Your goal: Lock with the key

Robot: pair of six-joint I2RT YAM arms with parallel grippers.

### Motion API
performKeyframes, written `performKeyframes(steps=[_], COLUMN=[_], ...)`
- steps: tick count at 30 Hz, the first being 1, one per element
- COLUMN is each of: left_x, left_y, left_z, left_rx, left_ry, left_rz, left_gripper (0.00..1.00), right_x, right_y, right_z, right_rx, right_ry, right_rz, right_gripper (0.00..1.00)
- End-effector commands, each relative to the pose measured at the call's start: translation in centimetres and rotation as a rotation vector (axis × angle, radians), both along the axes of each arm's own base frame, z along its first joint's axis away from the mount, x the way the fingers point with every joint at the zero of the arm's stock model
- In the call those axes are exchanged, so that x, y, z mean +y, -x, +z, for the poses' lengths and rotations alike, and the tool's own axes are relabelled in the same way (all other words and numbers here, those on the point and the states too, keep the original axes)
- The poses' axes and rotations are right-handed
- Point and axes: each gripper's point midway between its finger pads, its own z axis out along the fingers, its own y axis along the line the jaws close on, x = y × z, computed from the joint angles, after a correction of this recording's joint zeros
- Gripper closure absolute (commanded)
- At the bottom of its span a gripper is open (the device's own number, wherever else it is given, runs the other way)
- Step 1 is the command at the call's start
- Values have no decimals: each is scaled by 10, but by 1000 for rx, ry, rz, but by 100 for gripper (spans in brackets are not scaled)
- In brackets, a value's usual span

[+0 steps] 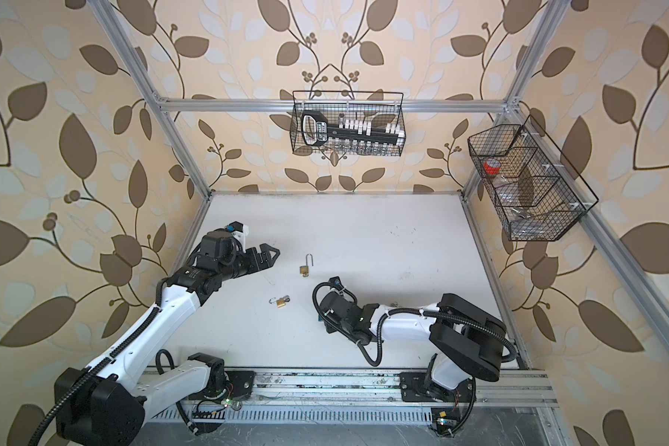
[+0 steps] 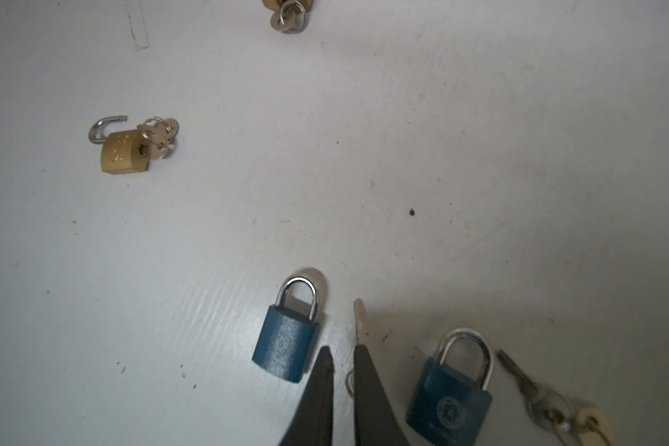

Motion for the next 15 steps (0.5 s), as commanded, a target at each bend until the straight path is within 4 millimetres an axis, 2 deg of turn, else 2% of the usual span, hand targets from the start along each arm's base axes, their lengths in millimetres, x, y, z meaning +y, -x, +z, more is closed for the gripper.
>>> performKeyframes(steps=[1,5,8,11,15], left_x=[-2,-3,-9,-20,-46], left_y=[-5,-4,-3,-1,7], left_z=[17,18,20,23,20], left_rx=[-40,-42,-47,-63,-74], left_ry=[-3,-9,-18,-76,-147], left_rz=[-20,-35,-80,-125,-197], left_gripper=[1,1,1,1,1], right_x=[7,3,-3,-18,-52], right_y=[0,-2,-9,-17,-26], right_z=[5,14,33,52,61], right_rx=[7,-20,-83,-146,-144], right_ry=[-20,-19,-7,1,-4], right_rz=[14,5,-7,-52,-155], right_gripper=[84,83,82,73,59])
